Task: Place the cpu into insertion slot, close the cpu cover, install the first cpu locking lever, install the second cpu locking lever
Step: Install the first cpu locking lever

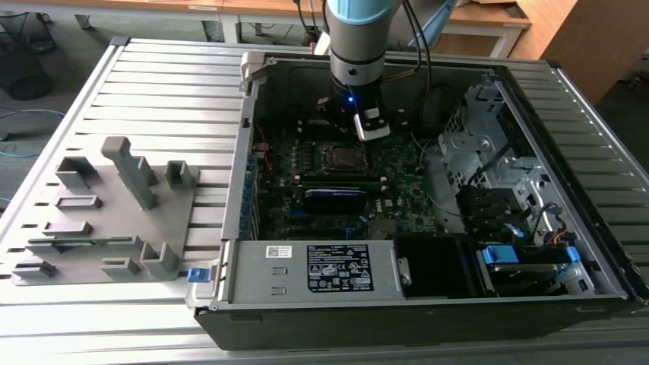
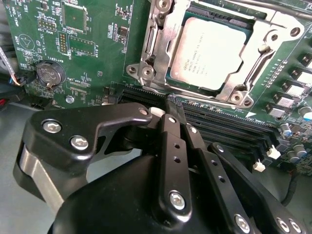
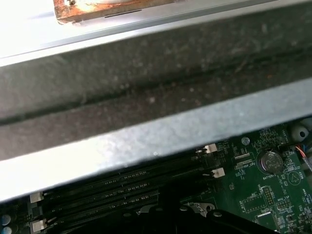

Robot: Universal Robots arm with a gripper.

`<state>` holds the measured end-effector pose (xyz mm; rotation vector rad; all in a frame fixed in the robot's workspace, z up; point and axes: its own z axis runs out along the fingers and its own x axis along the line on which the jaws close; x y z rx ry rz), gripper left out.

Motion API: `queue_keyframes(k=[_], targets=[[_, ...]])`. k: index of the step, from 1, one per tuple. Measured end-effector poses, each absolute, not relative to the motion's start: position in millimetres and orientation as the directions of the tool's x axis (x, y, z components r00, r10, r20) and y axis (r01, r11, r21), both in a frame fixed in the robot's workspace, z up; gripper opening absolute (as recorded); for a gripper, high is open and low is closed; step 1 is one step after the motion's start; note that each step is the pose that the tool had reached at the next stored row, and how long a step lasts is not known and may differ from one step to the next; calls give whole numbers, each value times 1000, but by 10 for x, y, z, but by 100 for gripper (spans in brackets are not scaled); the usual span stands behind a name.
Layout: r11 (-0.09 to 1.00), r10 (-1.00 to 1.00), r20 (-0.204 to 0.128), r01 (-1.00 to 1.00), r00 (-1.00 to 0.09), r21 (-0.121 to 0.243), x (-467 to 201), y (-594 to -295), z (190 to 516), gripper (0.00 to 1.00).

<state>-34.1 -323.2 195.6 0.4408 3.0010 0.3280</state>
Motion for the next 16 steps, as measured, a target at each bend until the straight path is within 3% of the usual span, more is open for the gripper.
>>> queue_keyframes(k=[16], targets=[[935,293,-58,274,-954,224,-341,-3240,1943,11]])
